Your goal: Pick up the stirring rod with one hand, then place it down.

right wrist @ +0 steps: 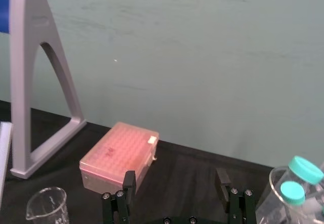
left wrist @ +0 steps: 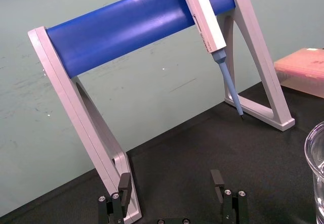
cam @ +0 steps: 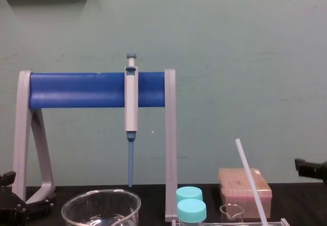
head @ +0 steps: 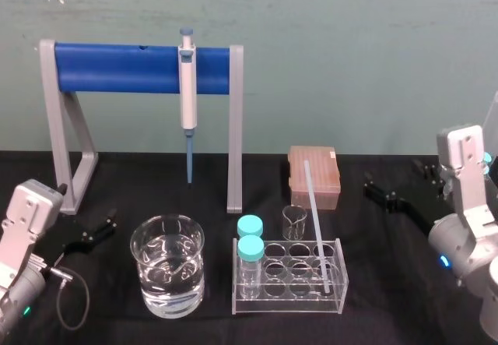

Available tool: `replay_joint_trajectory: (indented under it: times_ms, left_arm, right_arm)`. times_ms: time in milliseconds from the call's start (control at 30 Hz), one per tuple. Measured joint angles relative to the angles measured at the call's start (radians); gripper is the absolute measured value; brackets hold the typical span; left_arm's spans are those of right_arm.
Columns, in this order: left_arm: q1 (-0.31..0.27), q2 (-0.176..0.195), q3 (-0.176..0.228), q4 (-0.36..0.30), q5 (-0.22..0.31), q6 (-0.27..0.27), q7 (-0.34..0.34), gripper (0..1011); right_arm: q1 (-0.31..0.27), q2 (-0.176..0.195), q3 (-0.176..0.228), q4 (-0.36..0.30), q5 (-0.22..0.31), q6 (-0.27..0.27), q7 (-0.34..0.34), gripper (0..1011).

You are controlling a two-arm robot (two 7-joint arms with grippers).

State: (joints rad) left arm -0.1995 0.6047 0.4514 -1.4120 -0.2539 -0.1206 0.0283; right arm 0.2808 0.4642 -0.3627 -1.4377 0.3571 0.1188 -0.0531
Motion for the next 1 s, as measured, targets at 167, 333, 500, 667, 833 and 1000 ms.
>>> replay_joint_trajectory:
  times_ms: [167, 333, 500, 667, 833, 1000]
  left_arm:
    - [0.0, 0.0, 0.0, 0.0, 0.0, 0.0, 0.0, 1005]
    - [0.0, 0.0, 0.0, 0.0, 0.0, 0.0, 0.0, 1005]
    - [0.0, 0.0, 0.0, 0.0, 0.0, 0.0, 0.0, 1005]
    - [0.0, 0.0, 0.0, 0.0, 0.0, 0.0, 0.0, 1005]
    - [0.0, 0.0, 0.0, 0.0, 0.0, 0.0, 0.0, 1005]
    - [0.0, 0.0, 0.0, 0.0, 0.0, 0.0, 0.0, 1005]
  right_arm:
    - [-0.003, -0.023, -0.002, 0.035, -0.016, -0.007, -0.005, 1000]
    - [-0.003, -0.022, -0.003, 0.033, -0.016, -0.008, -0.004, 1000]
    - [-0.003, -0.02, -0.003, 0.03, -0.015, -0.008, -0.005, 1000]
    - [-0.003, -0.019, -0.003, 0.028, -0.014, -0.008, -0.005, 1000]
    - [-0.006, -0.009, -0.008, 0.028, -0.017, -0.022, -0.004, 1000]
    - [-0.026, 0.03, -0.03, 0.027, -0.039, -0.077, 0.001, 1000]
